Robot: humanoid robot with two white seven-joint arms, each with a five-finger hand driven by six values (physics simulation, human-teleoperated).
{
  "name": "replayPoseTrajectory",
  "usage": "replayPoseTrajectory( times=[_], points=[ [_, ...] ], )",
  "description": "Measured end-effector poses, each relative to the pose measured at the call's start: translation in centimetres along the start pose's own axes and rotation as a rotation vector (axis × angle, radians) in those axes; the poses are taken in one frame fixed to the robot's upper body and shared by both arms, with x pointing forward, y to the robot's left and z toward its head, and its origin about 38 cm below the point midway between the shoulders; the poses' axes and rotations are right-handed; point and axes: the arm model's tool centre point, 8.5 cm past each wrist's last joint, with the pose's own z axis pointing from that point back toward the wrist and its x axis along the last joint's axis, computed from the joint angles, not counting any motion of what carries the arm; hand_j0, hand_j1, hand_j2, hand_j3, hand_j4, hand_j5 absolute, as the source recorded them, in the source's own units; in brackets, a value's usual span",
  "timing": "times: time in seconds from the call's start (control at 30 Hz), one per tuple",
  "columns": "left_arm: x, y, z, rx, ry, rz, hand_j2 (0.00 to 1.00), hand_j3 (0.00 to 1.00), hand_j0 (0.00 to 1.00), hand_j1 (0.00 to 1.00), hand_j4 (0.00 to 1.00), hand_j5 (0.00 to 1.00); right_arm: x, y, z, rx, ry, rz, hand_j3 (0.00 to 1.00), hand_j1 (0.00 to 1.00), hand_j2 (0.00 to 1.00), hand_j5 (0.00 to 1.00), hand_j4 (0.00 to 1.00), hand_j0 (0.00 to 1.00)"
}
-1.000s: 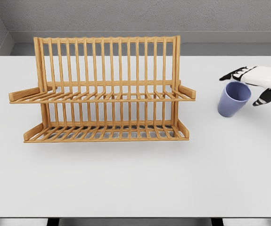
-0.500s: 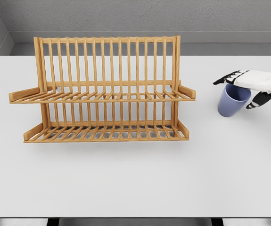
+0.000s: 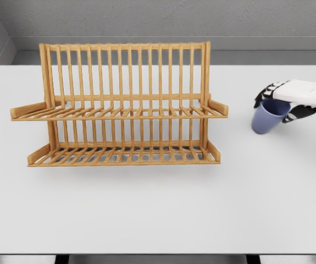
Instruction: Right arm put cup on second shelf
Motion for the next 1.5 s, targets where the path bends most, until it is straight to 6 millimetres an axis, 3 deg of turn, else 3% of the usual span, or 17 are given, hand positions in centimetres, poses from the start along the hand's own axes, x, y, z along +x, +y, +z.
replayPoseTrajectory(
  times=[0.5, 0.87, 1.27, 1.5],
  points=[
    [0.0, 0.0, 0.0, 0.0, 0.0, 0.0, 1.0, 1.0, 1.0, 1.0, 1.0, 1.0, 3.1, -5.2, 1.0, -0.105, -0.062, 0.126, 0.65, 0.65, 0.65, 0.65, 0.65, 0.65],
    [0.0, 0.0, 0.0, 0.0, 0.0, 0.0, 1.0, 1.0, 1.0, 1.0, 1.0, 1.0, 6.0, -9.5, 3.3, -0.223, -0.098, 0.238, 0.64, 0.64, 0.64, 0.64, 0.64, 0.64],
    [0.1, 0.0, 0.0, 0.0, -0.002, 0.0, 1.0, 1.0, 1.0, 1.0, 1.0, 1.0, 10.9, -11.4, 4.0, -0.268, -0.195, 0.375, 0.64, 0.64, 0.64, 0.64, 0.64, 0.64],
    [0.1, 0.0, 0.0, 0.0, -0.002, 0.0, 1.0, 1.0, 1.0, 1.0, 1.0, 1.0, 12.2, -11.4, 3.7, -0.271, -0.241, 0.405, 0.64, 0.64, 0.64, 0.64, 0.64, 0.64]
  ],
)
